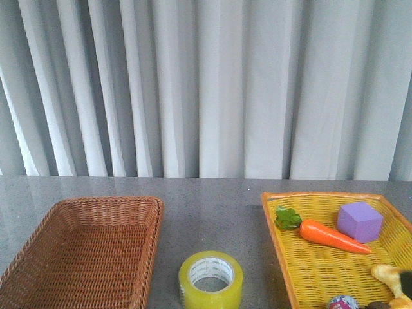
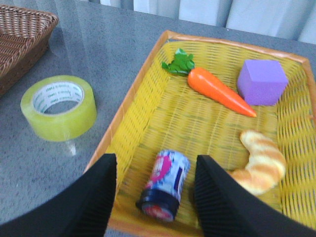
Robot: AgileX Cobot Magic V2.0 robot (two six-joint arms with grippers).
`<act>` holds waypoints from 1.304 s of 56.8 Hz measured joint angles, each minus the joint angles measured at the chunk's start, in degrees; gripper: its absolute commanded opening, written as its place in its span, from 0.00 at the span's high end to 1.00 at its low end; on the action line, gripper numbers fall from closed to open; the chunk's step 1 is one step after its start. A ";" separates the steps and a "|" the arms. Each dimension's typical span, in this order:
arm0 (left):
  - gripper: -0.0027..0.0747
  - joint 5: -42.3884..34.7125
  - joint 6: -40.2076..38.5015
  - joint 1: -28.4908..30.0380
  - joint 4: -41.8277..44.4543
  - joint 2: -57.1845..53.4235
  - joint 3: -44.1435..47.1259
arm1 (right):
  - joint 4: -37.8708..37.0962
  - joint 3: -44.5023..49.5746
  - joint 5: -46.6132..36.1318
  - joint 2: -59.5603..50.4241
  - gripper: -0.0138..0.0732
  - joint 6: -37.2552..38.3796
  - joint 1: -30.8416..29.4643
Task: Transfer tape with both arms
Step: 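Set the tape on the table between baskets, release, withdraw right gripper, then move the left gripper over the tape roll on the table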
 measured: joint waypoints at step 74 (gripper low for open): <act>0.22 15.76 16.61 -15.16 -6.98 36.12 -32.26 | 0.05 6.26 7.62 -10.94 0.43 0.11 0.00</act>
